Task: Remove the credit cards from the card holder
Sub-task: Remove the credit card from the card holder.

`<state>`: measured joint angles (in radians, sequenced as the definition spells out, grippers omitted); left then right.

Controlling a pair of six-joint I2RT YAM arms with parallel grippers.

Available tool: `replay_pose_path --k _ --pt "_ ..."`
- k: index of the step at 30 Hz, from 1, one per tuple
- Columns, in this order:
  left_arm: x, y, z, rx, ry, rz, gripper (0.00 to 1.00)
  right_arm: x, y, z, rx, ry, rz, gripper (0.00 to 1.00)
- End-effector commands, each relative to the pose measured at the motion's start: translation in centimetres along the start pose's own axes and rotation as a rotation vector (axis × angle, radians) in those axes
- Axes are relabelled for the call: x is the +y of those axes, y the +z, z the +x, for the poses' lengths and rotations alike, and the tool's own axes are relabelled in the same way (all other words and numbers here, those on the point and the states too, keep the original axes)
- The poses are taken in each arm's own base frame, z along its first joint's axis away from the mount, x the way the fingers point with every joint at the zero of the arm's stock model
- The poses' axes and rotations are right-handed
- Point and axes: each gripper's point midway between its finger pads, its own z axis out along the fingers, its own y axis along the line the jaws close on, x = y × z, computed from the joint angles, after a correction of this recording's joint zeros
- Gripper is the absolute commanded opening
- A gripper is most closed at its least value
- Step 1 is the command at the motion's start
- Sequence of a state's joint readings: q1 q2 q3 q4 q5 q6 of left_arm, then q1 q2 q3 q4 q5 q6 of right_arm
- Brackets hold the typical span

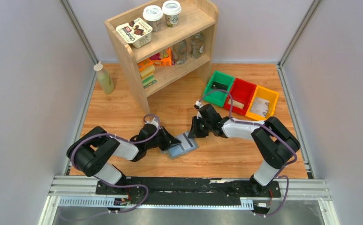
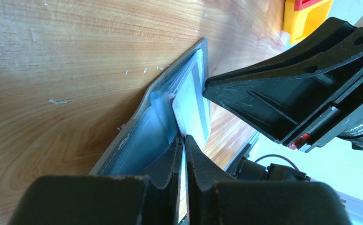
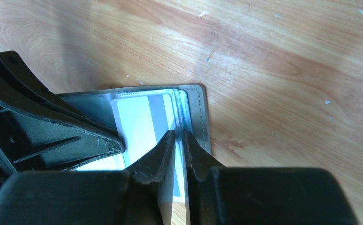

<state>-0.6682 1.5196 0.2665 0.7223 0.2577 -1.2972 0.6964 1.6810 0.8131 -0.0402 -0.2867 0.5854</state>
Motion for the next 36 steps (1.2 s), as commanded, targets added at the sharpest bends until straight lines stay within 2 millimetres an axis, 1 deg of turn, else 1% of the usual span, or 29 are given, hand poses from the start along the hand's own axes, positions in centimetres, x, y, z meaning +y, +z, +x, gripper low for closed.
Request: replay_pose_path --k 1,5,6,7,11,14,15,17,18,19,21,24,25,26,28,30,33,35,36 --pt "-2.9 0.0 -0.9 -0.041 0.015 0.120 0.09 -0.9 -0.2 3.0 0.097 -0.033 0.058 0.15" --pt "-2.5 -0.5 -0.9 -0.056 -0.003 0.111 0.00 -2.2 0.2 3.5 0.097 -0.007 0.103 0.14" --pt "-1.9 -0.6 -0.9 -0.063 -0.015 0.096 0.00 -2.5 0.4 3.6 0.096 -0.002 0.112 0.13" --pt "-1.9 -0.8 -1.0 -0.071 -0.018 0.095 0.00 -2.8 0.6 3.8 0.101 0.006 0.121 0.13" --pt "-0.4 -1.3 -0.6 -0.071 -0.053 0.039 0.00 -4.3 1.1 4.1 0.101 0.039 0.167 0.12" --pt "1.3 -1.8 -0.2 -0.069 -0.087 -0.031 0.00 -5.3 1.3 4.3 0.100 0.057 0.199 0.11" --pt "1.4 -1.8 -0.2 -0.073 -0.097 -0.035 0.00 -5.6 1.3 4.5 0.101 0.062 0.206 0.11" --pt "2.9 -2.3 0.1 -0.070 -0.121 -0.096 0.00 -5.9 1.2 4.6 0.101 0.069 0.212 0.11" --pt "3.0 -2.5 0.1 -0.076 -0.126 -0.105 0.00 -6.0 1.2 4.5 0.097 0.071 0.215 0.11" --pt "3.7 -2.6 0.3 -0.071 -0.134 -0.134 0.00 -6.1 1.2 4.5 0.096 0.074 0.215 0.11" --pt "4.0 -3.0 0.3 -0.084 -0.131 -0.139 0.00 -5.9 1.1 4.5 0.098 0.072 0.204 0.11" --pt "2.9 -2.9 0.1 -0.081 -0.104 -0.100 0.01 -4.7 0.8 4.1 0.092 0.066 0.156 0.14" --pt "2.1 -2.7 0.0 -0.071 -0.079 -0.083 0.03 -4.1 0.6 3.6 0.081 0.060 0.135 0.16" --pt "1.9 -2.5 0.1 -0.060 -0.067 -0.080 0.10 -3.6 0.3 3.3 0.073 0.055 0.120 0.19" --pt "1.1 -2.2 0.0 -0.042 -0.033 -0.064 0.14 -2.5 -0.2 2.3 0.052 0.042 0.094 0.23" --pt "1.2 -1.9 0.1 -0.030 -0.031 -0.075 0.14 -1.4 -0.9 1.3 0.030 0.025 0.066 0.26" --pt "2.3 -1.7 0.5 -0.015 -0.043 -0.113 0.07 -0.1 -1.9 0.0 0.000 0.003 0.043 0.28" --pt "3.0 -1.7 0.7 -0.008 -0.059 -0.136 0.03 0.5 -2.4 -0.6 -0.013 -0.012 0.029 0.29" --pt "3.1 -1.7 0.8 -0.008 -0.062 -0.136 0.03 0.8 -2.6 -0.8 -0.017 -0.016 0.021 0.29"
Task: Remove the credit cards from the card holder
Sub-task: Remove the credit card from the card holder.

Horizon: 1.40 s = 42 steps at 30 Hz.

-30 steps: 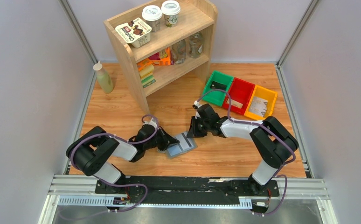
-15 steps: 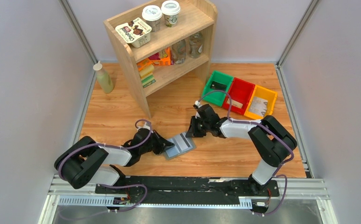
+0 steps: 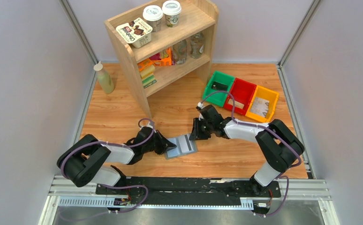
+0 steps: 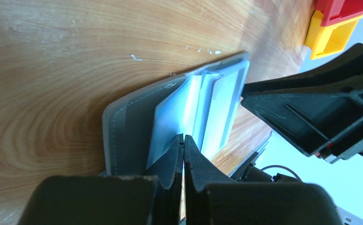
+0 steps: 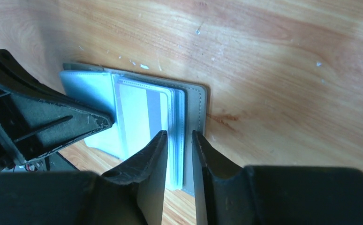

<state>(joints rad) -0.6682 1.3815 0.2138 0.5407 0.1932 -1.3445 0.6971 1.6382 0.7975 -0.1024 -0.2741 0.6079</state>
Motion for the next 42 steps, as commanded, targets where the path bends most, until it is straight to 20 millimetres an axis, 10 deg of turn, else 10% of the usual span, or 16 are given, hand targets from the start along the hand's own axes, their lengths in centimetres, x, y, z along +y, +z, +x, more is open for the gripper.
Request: replay_pose_path --k 1,17,42 --pt "0.9 0.3 0.5 0.026 0.009 -0.034 0.02 1.4 -1.8 -1.7 -0.039 -0.050 -0.017 0.29" --pt "1.5 0.6 0.6 0.041 0.020 -0.073 0.00 1.7 -3.7 -3.2 -0.148 -0.086 0.018 0.34" --pt "1.1 0.7 0.4 0.032 0.025 -0.057 0.00 2.8 0.1 0.8 0.041 -0.080 -0.111 0.23"
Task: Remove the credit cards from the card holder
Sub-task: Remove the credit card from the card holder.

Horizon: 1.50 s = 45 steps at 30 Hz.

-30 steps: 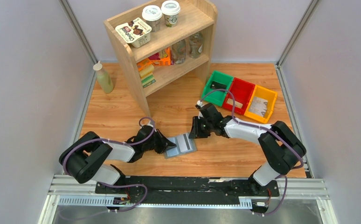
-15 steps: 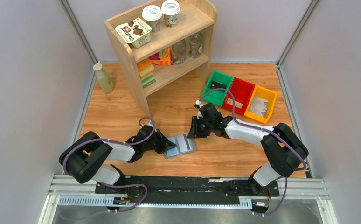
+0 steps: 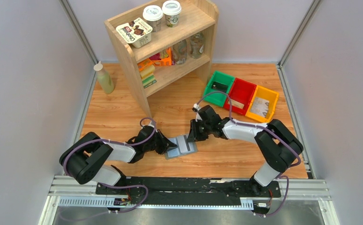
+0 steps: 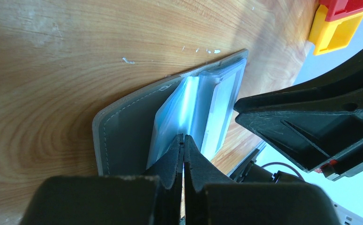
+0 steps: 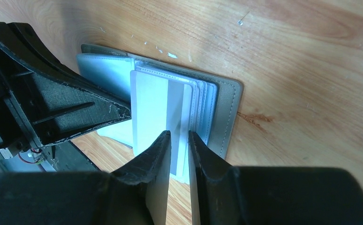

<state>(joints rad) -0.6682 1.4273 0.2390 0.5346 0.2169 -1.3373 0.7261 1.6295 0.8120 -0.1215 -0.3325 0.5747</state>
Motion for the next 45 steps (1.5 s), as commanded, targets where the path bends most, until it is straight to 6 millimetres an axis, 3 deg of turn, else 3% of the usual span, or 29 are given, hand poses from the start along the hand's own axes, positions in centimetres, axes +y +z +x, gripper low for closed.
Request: replay_pose_path --k 1,5,13,17,20,22,26,36,45 --pt "0.9 0.2 0.1 0.003 0.023 -0.037 0.00 1.2 0.6 -0.3 -0.003 -0.022 -0.060 0.23" --pt "0.5 0.3 0.1 0.001 0.023 -0.011 0.00 1.3 1.1 0.3 0.024 -0.007 -0.084 0.22" --pt "-0.2 -0.1 -0.4 -0.042 -0.001 0.056 0.04 -1.3 2.5 1.9 0.064 0.027 -0.003 0.19" --pt "-0.7 -0.7 -0.9 -0.077 0.006 0.077 0.17 -2.2 3.0 2.8 0.087 0.033 0.019 0.18" --pt "-0.7 -1.5 -1.4 -0.115 0.003 0.079 0.37 -2.6 3.2 3.2 0.095 0.038 0.030 0.18" --pt "-0.4 -1.9 -1.6 -0.138 -0.006 0.071 0.44 -2.8 3.4 3.3 0.098 0.038 0.035 0.18" --pt "-0.2 -2.7 -2.0 -0.170 -0.022 0.057 0.53 -3.0 3.6 3.5 0.103 0.039 0.038 0.18" --pt "-1.0 -3.5 -2.6 -0.209 -0.006 0.080 0.50 -2.9 3.7 3.3 0.103 0.046 0.030 0.18" --pt "-3.2 -2.1 -2.5 -0.160 0.049 0.122 0.51 -2.8 3.7 3.4 0.101 0.049 0.028 0.18"
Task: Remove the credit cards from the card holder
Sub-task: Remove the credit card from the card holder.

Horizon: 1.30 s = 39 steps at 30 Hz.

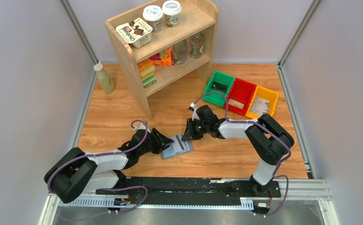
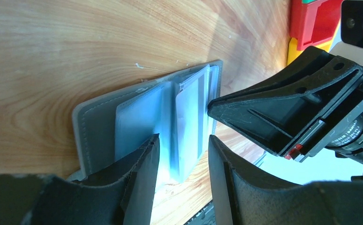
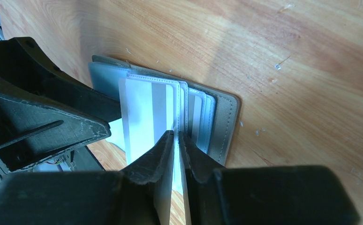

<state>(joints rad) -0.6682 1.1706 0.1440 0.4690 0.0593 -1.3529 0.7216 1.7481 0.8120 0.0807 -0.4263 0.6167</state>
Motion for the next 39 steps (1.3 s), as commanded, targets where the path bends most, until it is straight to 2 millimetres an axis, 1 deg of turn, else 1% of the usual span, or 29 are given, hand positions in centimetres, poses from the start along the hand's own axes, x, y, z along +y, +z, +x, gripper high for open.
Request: replay_pose_path --k 1,2,3,5,9,13,14,16,19,20,21,24,25,27,28,29,30,31,32,33,34,35,36,37,38,39 --pt "-3.3 0.9 -0.1 0.018 0.040 0.098 0.50 -4.2 0.5 4.1 0.108 0.041 0.149 0.18" --pt "-3.2 1.1 0.1 0.031 0.032 0.094 0.46 -4.2 0.5 4.1 0.108 0.041 0.149 0.18" --pt "-3.5 1.2 0.1 0.032 0.031 0.113 0.43 -4.2 0.5 4.1 0.109 0.041 0.147 0.18" --pt "-3.9 1.2 0.2 0.039 0.031 0.126 0.31 -4.3 0.5 4.2 0.110 0.042 0.152 0.18" --pt "-4.6 0.7 0.0 0.032 0.034 0.145 0.14 -4.5 0.5 4.3 0.109 0.041 0.160 0.18" --pt "-4.6 0.1 -0.2 0.017 0.032 0.144 0.07 -4.6 0.7 4.3 0.112 0.046 0.161 0.18" --pt "-4.3 0.0 -0.2 0.016 0.029 0.136 0.06 -4.7 0.7 4.4 0.114 0.046 0.161 0.18" --pt "-4.3 -0.3 -0.3 0.009 0.029 0.137 0.01 -4.7 0.8 4.4 0.117 0.052 0.160 0.18" --pt "-4.3 -0.7 -0.5 -0.005 0.026 0.139 0.00 -4.8 1.0 4.5 0.122 0.056 0.164 0.18" --pt "-3.9 -0.8 -0.4 -0.003 0.023 0.126 0.00 -4.8 1.0 4.5 0.121 0.056 0.165 0.18" --pt "-4.0 -1.0 -0.5 -0.008 0.021 0.126 0.00 -4.9 1.0 4.6 0.122 0.057 0.168 0.18" --pt "-2.6 -1.2 -0.3 0.000 0.015 0.066 0.00 -5.2 1.1 4.7 0.126 0.065 0.174 0.18" --pt "-2.5 -1.4 -0.3 -0.006 0.011 0.066 0.00 -5.3 1.0 4.8 0.125 0.066 0.177 0.18" --pt "-1.1 -1.6 -0.1 -0.004 -0.003 0.016 0.00 -5.2 1.0 4.7 0.122 0.065 0.180 0.18" --pt "-1.1 -1.8 -0.2 -0.008 -0.006 0.016 0.00 -5.2 1.0 4.7 0.120 0.064 0.180 0.18" --pt "-0.2 -2.0 0.0 -0.004 -0.010 -0.019 0.00 -5.2 1.0 4.6 0.118 0.064 0.181 0.18" --pt "-0.2 -2.2 -0.1 -0.008 -0.011 -0.021 0.00 -5.2 1.0 4.6 0.117 0.065 0.181 0.18" --pt "0.8 -2.3 0.0 -0.008 -0.013 -0.057 0.00 -5.2 1.0 4.6 0.117 0.065 0.182 0.18" --pt "0.7 -2.6 -0.1 -0.013 -0.012 -0.054 0.00 -5.2 1.0 4.6 0.116 0.064 0.181 0.18" --pt "1.4 -2.8 -0.1 -0.018 -0.012 -0.082 0.00 -5.1 0.9 4.5 0.114 0.064 0.182 0.18" --pt "1.2 -3.1 -0.2 -0.026 -0.009 -0.070 0.00 -5.1 0.9 4.5 0.113 0.065 0.183 0.18" --pt "1.9 -3.4 -0.2 -0.028 -0.008 -0.100 0.00 -5.1 0.8 4.4 0.111 0.064 0.183 0.18" --pt "1.6 -3.7 -0.8 -0.060 -0.005 -0.086 0.00 -5.0 0.8 4.4 0.108 0.063 0.183 0.18" --pt "2.5 -3.9 -0.6 -0.057 0.001 -0.121 0.00 -5.0 0.7 4.3 0.107 0.063 0.182 0.18" --pt "2.0 -4.3 -1.1 -0.081 0.005 -0.102 0.00 -4.9 0.7 4.3 0.105 0.065 0.181 0.19" --pt "2.7 -4.5 -1.0 -0.079 0.011 -0.130 0.00 -4.8 0.7 4.2 0.103 0.062 0.180 0.19"
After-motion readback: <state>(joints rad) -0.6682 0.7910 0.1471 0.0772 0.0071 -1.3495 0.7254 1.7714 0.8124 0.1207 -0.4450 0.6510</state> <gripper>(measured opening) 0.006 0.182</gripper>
